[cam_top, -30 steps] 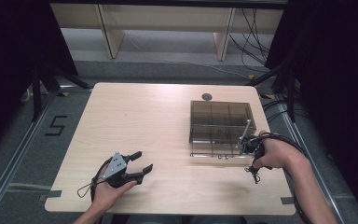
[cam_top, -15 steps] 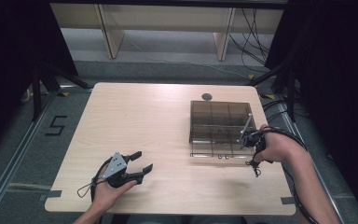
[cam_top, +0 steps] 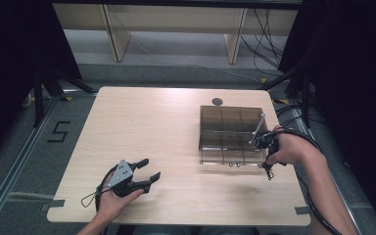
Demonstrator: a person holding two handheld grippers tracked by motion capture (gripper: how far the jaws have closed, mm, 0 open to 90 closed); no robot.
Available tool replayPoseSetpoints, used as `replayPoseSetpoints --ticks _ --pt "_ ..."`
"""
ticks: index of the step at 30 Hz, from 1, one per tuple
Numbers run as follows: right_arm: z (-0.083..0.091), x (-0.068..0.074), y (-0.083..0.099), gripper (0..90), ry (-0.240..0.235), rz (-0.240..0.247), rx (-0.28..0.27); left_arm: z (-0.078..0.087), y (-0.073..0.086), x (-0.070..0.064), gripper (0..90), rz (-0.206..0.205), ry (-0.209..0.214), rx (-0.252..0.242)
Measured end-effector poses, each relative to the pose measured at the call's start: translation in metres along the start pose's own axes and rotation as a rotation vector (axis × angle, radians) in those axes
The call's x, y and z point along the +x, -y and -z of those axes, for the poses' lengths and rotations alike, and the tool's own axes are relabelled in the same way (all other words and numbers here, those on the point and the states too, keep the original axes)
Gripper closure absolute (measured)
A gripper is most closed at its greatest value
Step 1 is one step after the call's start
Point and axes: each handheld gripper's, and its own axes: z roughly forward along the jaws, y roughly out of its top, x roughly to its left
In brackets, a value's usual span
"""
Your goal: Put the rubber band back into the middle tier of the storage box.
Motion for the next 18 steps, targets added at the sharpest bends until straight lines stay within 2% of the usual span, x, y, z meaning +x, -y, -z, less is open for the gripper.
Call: replayPoseSetpoints --ticks 3,4,6,7,9,10,14,16,18 --pt "0.0031 -0.0007 -0.0010 88.1 0.004 -0.028 0.001 0.0000 0.0000 0.0000 31.4 0.000 0.000 0.000" --pt "0.0034 -0.0019 -0.0014 88.1 0.011 -0.018 -0.005 0.0000 0.0000 0.0000 31.4 0.000 0.000 0.000" --pt "0.0052 -0.0021 -0.0023 88.2 0.003 -0.032 -0.002 0.0000 0.0000 0.0000 31.4 0.001 0.000 0.000" --pt "0.0054 -0.0043 -0.0028 88.1 0.015 -0.007 0.002 0.0000 0.0000 0.0001 31.4 0.000 0.000 0.001" --pt "0.0055 -0.0031 -0.0039 88.1 0.005 -0.026 -0.009 0.0000 0.0000 0.0000 31.4 0.002 0.000 0.000" --pt "0.0056 -0.0050 -0.0043 88.1 0.013 -0.007 -0.010 0.0000 0.0000 0.0001 31.4 0.001 0.000 0.000" --pt "0.0070 -0.0057 -0.0055 88.1 0.012 -0.018 -0.017 -0.0002 -0.0001 0.0001 31.4 0.003 0.000 0.001" --pt "0.0078 -0.0068 -0.0060 88.1 0.026 -0.020 -0.019 -0.0002 -0.0001 0.0001 31.4 0.003 0.000 0.001" --pt "0.0091 -0.0074 -0.0068 88.1 0.015 -0.021 -0.024 -0.0001 -0.0002 0.0004 31.4 0.000 0.000 0.001"
